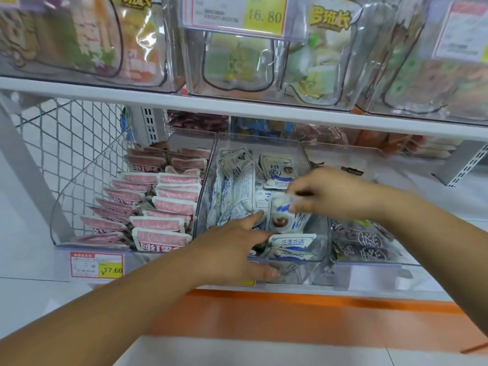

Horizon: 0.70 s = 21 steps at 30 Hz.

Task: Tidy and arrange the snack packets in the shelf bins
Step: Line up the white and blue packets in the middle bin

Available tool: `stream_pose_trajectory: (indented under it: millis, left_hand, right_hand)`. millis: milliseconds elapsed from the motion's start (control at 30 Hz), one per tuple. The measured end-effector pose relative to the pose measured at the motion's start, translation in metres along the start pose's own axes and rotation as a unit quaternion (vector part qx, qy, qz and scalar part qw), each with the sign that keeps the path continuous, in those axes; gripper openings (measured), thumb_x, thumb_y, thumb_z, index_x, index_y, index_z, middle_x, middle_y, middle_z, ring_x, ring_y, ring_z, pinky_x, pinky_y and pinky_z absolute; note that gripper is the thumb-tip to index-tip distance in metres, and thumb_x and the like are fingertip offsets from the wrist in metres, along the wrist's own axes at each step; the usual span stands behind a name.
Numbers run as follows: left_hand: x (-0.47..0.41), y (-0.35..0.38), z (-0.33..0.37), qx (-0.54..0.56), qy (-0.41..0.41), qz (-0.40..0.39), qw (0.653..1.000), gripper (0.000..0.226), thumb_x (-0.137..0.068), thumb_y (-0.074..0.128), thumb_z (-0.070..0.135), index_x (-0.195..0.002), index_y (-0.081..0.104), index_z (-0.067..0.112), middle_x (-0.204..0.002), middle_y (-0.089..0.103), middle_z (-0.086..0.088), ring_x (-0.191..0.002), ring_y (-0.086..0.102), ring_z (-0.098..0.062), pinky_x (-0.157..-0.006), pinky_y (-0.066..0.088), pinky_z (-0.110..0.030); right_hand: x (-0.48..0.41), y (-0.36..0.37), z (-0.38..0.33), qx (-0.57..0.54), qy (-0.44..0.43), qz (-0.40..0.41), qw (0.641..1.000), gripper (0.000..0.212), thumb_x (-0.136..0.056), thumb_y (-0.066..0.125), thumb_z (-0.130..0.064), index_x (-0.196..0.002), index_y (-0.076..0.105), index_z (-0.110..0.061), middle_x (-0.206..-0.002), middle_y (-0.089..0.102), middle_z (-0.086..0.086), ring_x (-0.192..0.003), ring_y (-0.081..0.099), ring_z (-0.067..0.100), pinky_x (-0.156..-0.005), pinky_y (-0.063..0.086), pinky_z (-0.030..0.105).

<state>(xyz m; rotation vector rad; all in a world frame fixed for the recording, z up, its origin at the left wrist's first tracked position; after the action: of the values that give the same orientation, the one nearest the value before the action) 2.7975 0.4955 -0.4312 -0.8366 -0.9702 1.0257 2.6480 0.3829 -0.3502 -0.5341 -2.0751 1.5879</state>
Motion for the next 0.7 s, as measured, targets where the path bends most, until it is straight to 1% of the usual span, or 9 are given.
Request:
stream_pose_trajectory:
  millis: [100, 167, 200, 267, 333, 433, 567, 633, 700]
  left_hand:
    - [0.0, 0.0, 0.0, 0.045, -0.021, 0.034, 0.998, 0.078, -0.07, 0.065, 0.072, -0.135, 0.035, 0.04, -0.153, 0.025, 0.014, -0.13, 0.038, -0.008, -0.105, 0.038, -0.037]
    - [-0.001, 0.0, -0.001, 0.084, -0.042, 0.046, 0.994, 0.086, -0.064, 0.07, 0.073, -0.133, 0.031, 0.04, -0.139, 0.043, 0.016, -0.117, 0.049, -0.009, -0.097, 0.045, -0.035]
    - [-0.002, 0.0, -0.002, 0.099, -0.047, 0.042, 0.993, 0.094, -0.063, 0.071, 0.073, -0.138, 0.024, 0.041, -0.141, 0.043, 0.017, -0.118, 0.05, -0.009, -0.098, 0.045, -0.035]
    - [-0.005, 0.0, -0.003, 0.121, -0.043, 0.03, 0.991, 0.109, -0.063, 0.071, 0.072, -0.146, 0.006, 0.044, -0.149, 0.036, 0.018, -0.127, 0.046, -0.01, -0.102, 0.042, -0.033]
    - [-0.006, -0.002, -0.003, 0.139, -0.033, 0.028, 0.989, 0.111, -0.064, 0.07, 0.072, -0.146, 0.001, 0.047, -0.151, 0.032, 0.021, -0.13, 0.043, -0.007, -0.104, 0.04, -0.031]
    - [-0.006, -0.004, 0.0, 0.168, -0.025, 0.035, 0.985, 0.089, -0.071, 0.067, 0.069, -0.144, 0.022, 0.045, -0.14, 0.044, 0.023, -0.123, 0.048, -0.003, -0.102, 0.041, -0.026]
    - [-0.005, -0.004, -0.001, 0.181, -0.055, 0.057, 0.98, 0.07, -0.078, 0.046, 0.076, -0.134, 0.043, 0.035, -0.125, 0.057, 0.015, -0.108, 0.056, -0.005, -0.095, 0.048, -0.033]
    - [-0.004, -0.005, 0.0, 0.215, -0.049, 0.067, 0.973, 0.066, -0.077, 0.034, 0.077, -0.125, 0.051, 0.035, -0.105, 0.065, 0.01, -0.091, 0.062, -0.006, -0.085, 0.052, -0.035]
    - [-0.006, -0.006, 0.0, 0.243, -0.041, 0.082, 0.966, 0.061, -0.078, 0.029, 0.076, -0.118, 0.056, 0.039, -0.089, 0.069, 0.003, -0.077, 0.066, -0.014, -0.075, 0.053, -0.038]
  right_hand:
    - [-0.012, 0.01, -0.013, 0.101, 0.001, -0.103, 0.99, 0.02, -0.092, 0.061, -0.024, -0.074, 0.052, -0.021, -0.067, 0.05, -0.007, -0.063, 0.046, 0.009, -0.054, 0.033, 0.019]
    - [-0.017, 0.016, -0.017, 0.13, 0.005, -0.147, 0.981, 0.011, -0.093, 0.058, -0.02, -0.084, 0.053, -0.024, -0.075, 0.048, -0.01, -0.071, 0.047, 0.01, -0.054, 0.031, 0.017]
    - [-0.018, 0.018, -0.018, 0.144, 0.005, -0.166, 0.976, 0.003, -0.093, 0.055, -0.019, -0.093, 0.055, -0.022, -0.081, 0.05, -0.009, -0.078, 0.048, 0.013, -0.058, 0.034, 0.02]
    - [-0.019, 0.02, -0.02, 0.16, 0.021, -0.204, 0.966, 0.01, -0.093, 0.052, -0.017, -0.102, 0.056, -0.017, -0.09, 0.055, -0.003, -0.085, 0.052, 0.02, -0.067, 0.041, 0.029]
    - [-0.019, 0.016, -0.021, 0.139, 0.026, -0.229, 0.963, 0.015, -0.094, 0.05, -0.018, -0.107, 0.057, -0.017, -0.097, 0.06, 0.0, -0.09, 0.056, 0.022, -0.075, 0.045, 0.033]
    - [-0.022, 0.007, -0.015, 0.13, 0.025, -0.21, 0.969, 0.009, -0.095, 0.048, -0.016, -0.094, 0.057, -0.019, -0.087, 0.059, -0.003, -0.078, 0.054, 0.017, -0.07, 0.045, 0.031]
    - [-0.029, -0.003, -0.004, 0.171, 0.027, -0.095, 0.98, 0.03, -0.096, 0.042, -0.011, -0.069, 0.036, -0.022, -0.069, 0.043, -0.003, -0.062, 0.042, 0.014, -0.062, 0.04, 0.032]
    - [-0.028, 0.001, -0.004, 0.165, 0.014, -0.105, 0.981, 0.023, -0.097, 0.042, -0.015, -0.075, 0.045, -0.022, -0.071, 0.046, -0.006, -0.063, 0.045, 0.011, -0.065, 0.045, 0.033]
    - [-0.025, 0.009, -0.006, 0.142, 0.009, -0.149, 0.978, 0.016, -0.097, 0.043, -0.018, -0.099, 0.057, -0.026, -0.078, 0.049, -0.012, -0.068, 0.047, 0.007, -0.065, 0.044, 0.027]
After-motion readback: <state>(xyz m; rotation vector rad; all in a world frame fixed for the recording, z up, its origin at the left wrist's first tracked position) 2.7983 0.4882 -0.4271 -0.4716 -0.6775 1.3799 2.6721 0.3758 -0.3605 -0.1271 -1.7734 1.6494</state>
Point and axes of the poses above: each hand's wrist, its own x-axis away from the middle knuckle, its own y-axis out of the palm, z = x × y, the point moved 2 cm from there along -x, towards the middle knuckle
